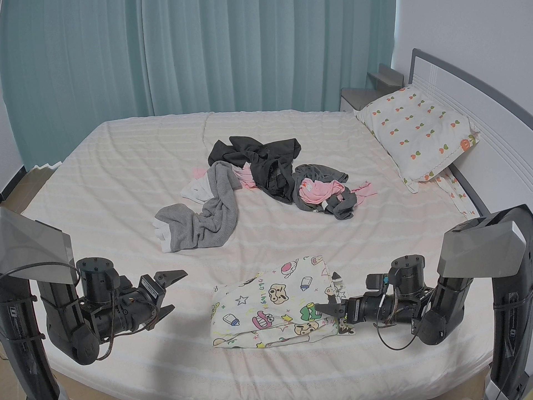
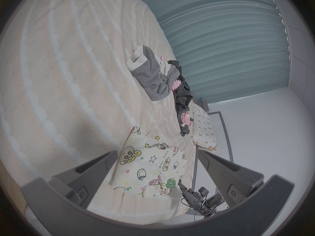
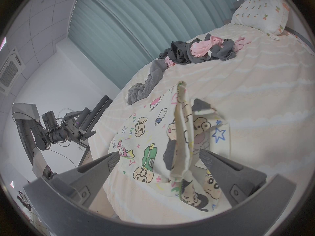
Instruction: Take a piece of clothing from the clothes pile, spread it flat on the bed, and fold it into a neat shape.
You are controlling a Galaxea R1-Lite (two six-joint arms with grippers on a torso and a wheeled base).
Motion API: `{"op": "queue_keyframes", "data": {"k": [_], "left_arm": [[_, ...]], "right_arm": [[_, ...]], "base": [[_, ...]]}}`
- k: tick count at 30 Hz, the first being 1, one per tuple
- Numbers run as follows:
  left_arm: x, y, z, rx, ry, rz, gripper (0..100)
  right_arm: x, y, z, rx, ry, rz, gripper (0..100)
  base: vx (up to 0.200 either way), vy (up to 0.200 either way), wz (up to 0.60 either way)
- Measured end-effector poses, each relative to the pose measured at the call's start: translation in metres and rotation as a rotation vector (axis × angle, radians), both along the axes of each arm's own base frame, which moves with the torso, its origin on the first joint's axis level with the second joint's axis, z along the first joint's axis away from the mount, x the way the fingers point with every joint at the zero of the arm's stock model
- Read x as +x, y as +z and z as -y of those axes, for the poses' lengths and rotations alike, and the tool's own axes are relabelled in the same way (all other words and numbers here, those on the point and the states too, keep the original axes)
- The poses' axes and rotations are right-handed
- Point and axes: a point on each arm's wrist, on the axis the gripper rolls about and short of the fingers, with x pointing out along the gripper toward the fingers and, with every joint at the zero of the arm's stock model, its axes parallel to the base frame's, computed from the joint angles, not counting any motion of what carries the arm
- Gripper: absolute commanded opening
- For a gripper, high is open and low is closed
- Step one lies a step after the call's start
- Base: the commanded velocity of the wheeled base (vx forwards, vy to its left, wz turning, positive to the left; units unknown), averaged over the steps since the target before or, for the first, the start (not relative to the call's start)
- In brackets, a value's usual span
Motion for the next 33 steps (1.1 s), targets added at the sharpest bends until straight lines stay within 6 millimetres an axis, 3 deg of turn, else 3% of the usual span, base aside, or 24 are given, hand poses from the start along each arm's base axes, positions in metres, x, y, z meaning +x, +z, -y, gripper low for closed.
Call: {"op": "queue_keyframes", "data": {"k": [13,33], "left_arm": [[-0.001,-0.002,0.0,0.008,-0.003,-0.007,100],[-0.001,-0.004,0.001,0.014,-0.004,-0.013,100]], "right_arm": [[0.001,-0.004,-0.002,-0.015,0.009,-0.046,0],[-0.024,0.02,0.022,-0.009,0.015,-0.12,0]], "base": [[0.0,0.0,0.0],[0.0,0.0,0.0]]}}
